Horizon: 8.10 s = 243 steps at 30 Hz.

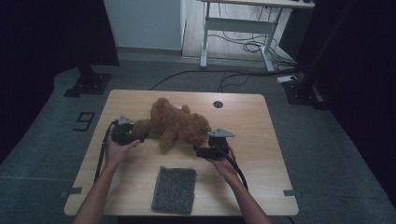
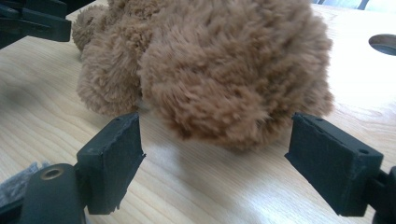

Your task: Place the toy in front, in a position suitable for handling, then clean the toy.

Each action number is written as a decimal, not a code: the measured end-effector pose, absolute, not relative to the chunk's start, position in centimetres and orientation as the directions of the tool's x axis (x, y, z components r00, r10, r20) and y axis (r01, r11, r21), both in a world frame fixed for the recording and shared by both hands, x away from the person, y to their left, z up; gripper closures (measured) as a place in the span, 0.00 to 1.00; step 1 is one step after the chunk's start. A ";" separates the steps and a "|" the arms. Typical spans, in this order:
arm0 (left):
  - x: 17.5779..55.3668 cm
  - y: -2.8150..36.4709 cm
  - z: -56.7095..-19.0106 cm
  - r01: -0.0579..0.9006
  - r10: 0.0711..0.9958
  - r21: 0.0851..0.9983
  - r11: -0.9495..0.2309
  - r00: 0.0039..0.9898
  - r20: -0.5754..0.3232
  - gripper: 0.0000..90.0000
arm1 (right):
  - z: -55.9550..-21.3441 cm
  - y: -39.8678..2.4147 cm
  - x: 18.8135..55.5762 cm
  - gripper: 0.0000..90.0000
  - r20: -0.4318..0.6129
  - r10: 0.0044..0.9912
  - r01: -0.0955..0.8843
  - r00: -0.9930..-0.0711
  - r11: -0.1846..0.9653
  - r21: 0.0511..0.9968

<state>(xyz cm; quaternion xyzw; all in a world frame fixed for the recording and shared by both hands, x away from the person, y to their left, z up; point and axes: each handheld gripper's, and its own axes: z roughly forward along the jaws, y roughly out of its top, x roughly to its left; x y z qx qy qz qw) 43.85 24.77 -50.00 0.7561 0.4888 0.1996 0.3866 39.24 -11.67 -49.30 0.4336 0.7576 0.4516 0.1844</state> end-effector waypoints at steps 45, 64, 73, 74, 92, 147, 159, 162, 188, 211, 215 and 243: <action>43.3 22.6 -47.3 0.513 0.776 0.838 -0.188 0.600 -0.194 0.74 | -46.5 -15.2 41.0 0.85 0.009 0.887 0.381 -0.461 0.189 0.905; 39.5 17.7 -43.7 0.418 0.696 0.878 -0.234 0.703 -0.149 0.75 | -43.8 -20.4 37.9 0.87 -0.027 0.907 0.324 -0.420 0.178 0.929; 38.3 15.3 -44.2 0.394 0.659 0.871 -0.294 0.743 -0.114 0.75 | -46.9 -22.8 38.2 0.87 0.007 0.917 0.391 -0.399 0.163 0.906; 38.2 15.1 -44.5 0.397 0.658 0.867 -0.301 0.744 -0.112 0.75 | -47.2 -22.9 38.4 0.87 0.013 0.918 0.400 -0.395 0.159 0.903; 38.4 15.1 -48.3 0.487 0.655 0.821 -0.299 0.730 -0.195 0.69 | -49.6 -23.3 38.8 0.85 0.051 0.917 0.420 -0.396 0.131 0.898; 30.9 16.9 -54.1 0.626 0.728 0.676 -0.389 0.658 -0.192 0.22 | -51.3 -23.4 36.0 0.82 0.147 0.897 0.396 -0.417 0.034 0.918; 29.4 16.5 -54.3 0.552 0.689 0.705 -0.446 0.714 -0.123 0.70 | -51.4 -23.5 35.9 0.82 0.149 0.896 0.399 -0.418 0.034 0.917; 29.7 17.3 -54.3 0.577 0.651 0.693 -0.431 0.731 -0.203 0.82 | -51.4 -23.5 35.9 0.82 0.150 0.895 0.398 -0.420 0.032 0.917; 29.1 25.7 -47.8 0.532 0.524 0.835 -0.138 0.755 -0.395 0.92 | -51.5 -23.7 35.8 0.81 0.151 0.895 0.396 -0.420 0.030 0.918; 30.0 23.8 -44.7 0.486 0.429 0.874 -0.012 0.792 -0.434 0.92 | -51.4 -23.4 34.6 0.82 0.180 0.876 0.412 -0.447 0.024 0.911; 30.6 22.4 -44.3 0.481 0.411 0.877 -0.021 0.804 -0.431 0.92 | -51.5 -23.4 33.8 0.82 0.177 0.867 0.410 -0.466 0.034 0.911; 32.9 15.5 -43.9 0.478 0.432 0.871 -0.113 0.813 -0.391 0.91 | -51.7 -23.4 33.7 0.81 0.192 0.861 0.407 -0.471 0.019 0.913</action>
